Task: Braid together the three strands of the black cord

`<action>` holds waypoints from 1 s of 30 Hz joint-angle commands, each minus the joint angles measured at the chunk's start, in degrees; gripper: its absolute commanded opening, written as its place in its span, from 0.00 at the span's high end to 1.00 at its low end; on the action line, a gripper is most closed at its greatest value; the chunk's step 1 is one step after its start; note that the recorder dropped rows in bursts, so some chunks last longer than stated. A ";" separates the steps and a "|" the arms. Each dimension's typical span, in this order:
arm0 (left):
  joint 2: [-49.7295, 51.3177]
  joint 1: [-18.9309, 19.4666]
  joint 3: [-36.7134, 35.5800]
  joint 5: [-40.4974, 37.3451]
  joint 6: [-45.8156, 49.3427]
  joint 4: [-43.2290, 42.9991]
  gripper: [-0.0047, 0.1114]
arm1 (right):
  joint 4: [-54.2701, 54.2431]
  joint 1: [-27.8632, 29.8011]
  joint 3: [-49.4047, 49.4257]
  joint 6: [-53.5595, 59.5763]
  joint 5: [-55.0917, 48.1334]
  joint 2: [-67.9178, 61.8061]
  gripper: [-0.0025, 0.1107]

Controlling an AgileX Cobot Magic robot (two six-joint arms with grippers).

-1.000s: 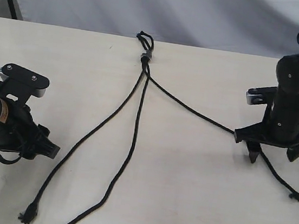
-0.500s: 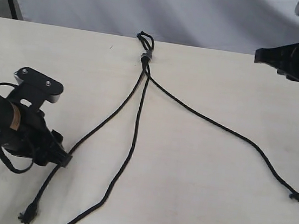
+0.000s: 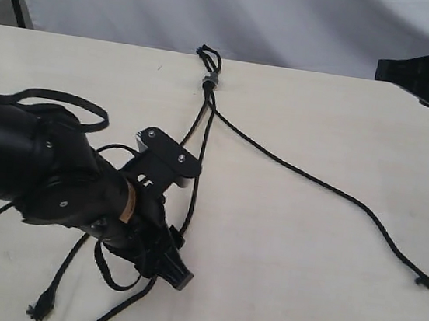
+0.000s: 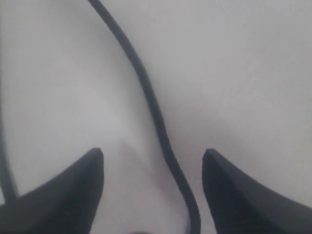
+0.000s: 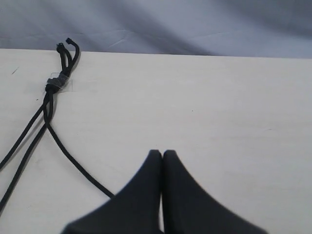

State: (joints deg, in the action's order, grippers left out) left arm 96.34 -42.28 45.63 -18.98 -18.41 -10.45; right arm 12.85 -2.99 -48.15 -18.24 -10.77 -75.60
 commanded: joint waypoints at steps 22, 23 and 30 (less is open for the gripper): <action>8.61 -0.44 1.78 -0.78 0.69 2.12 0.96 | 0.74 0.01 0.22 0.55 2.24 -3.45 0.98; 8.61 -0.44 1.78 -0.78 0.69 2.12 0.96 | 0.74 0.01 0.22 0.55 2.24 -3.45 0.98; 8.61 -0.44 1.78 -0.78 0.69 2.12 0.96 | 0.74 0.01 0.22 0.55 2.24 -3.45 0.98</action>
State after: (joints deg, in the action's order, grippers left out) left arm 103.94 -42.62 47.78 -18.07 -18.04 -8.50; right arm 13.08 -2.99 -48.15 -18.11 -9.22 -78.98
